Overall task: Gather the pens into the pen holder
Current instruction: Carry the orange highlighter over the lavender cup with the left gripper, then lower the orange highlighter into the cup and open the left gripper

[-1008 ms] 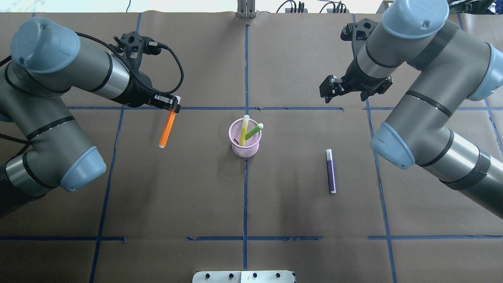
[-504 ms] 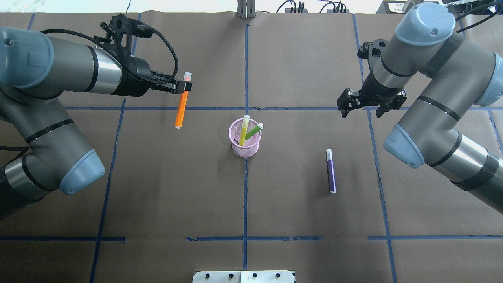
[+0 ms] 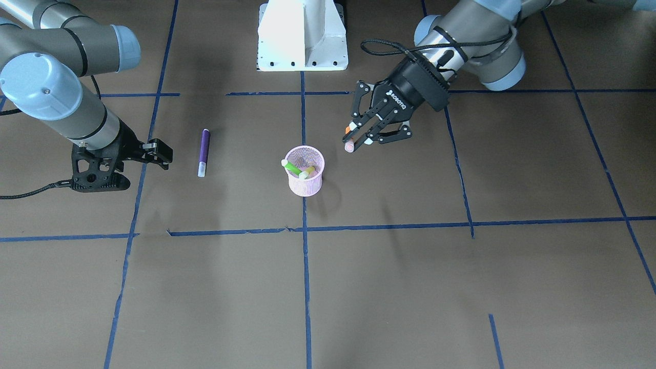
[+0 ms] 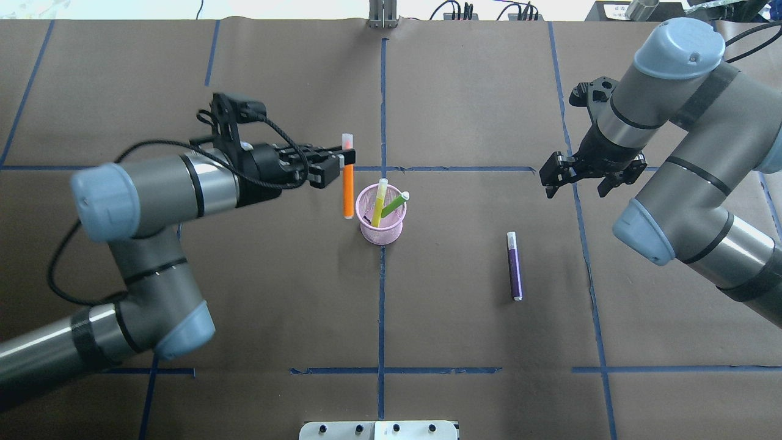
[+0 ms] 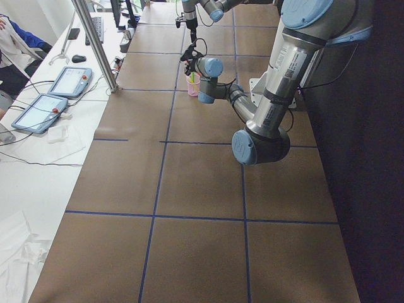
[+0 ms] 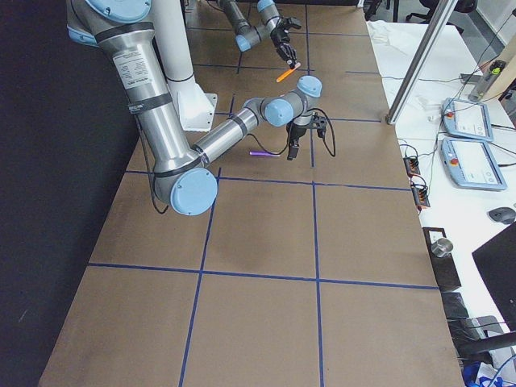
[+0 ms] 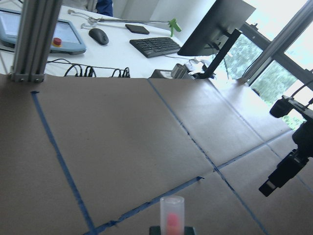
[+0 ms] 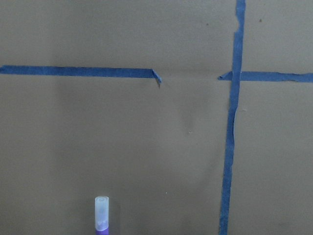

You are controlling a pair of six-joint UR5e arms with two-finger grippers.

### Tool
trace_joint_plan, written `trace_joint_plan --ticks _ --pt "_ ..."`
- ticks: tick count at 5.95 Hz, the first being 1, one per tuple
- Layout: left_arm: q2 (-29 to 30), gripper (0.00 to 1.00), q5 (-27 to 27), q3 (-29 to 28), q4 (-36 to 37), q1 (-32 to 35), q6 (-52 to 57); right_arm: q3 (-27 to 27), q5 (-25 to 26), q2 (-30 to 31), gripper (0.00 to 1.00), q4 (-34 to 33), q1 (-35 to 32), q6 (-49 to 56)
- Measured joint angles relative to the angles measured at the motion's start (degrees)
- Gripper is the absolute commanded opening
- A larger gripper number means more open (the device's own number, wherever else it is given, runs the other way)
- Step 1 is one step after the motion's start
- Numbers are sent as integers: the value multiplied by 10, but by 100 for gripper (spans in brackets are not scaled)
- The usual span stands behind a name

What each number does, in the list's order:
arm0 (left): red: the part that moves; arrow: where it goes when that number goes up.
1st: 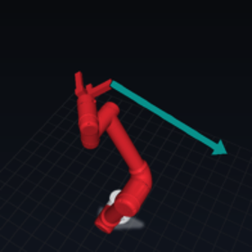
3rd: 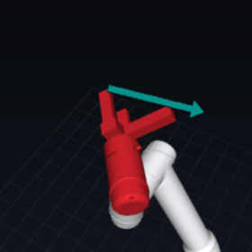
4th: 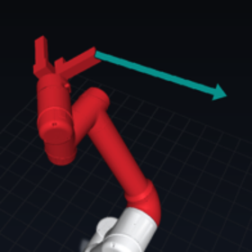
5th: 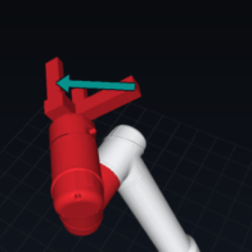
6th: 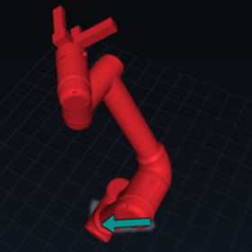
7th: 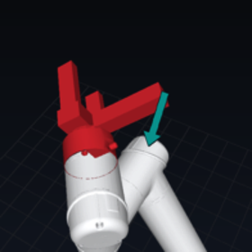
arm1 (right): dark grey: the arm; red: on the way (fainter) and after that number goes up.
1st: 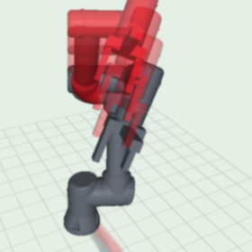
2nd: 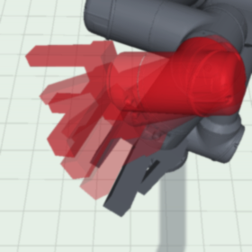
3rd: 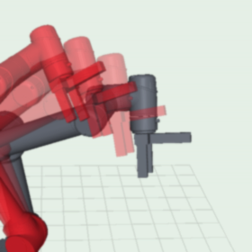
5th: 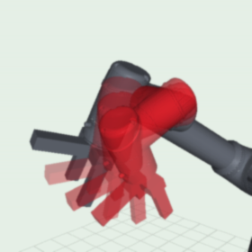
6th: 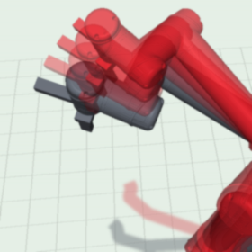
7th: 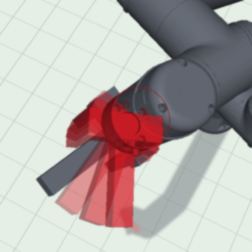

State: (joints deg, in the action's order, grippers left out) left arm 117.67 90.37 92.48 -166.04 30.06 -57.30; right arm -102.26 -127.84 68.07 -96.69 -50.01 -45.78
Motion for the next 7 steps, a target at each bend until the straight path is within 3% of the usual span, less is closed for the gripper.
trace_joint_plan --ticks 2,7 --pt "30 0 -44 -78 -107 -31 0 -3 1 -11 100 1 3 -4" --pt "69 0 -94 -151 -129 -5 21 -6 41 -17 100 2 14 -2"
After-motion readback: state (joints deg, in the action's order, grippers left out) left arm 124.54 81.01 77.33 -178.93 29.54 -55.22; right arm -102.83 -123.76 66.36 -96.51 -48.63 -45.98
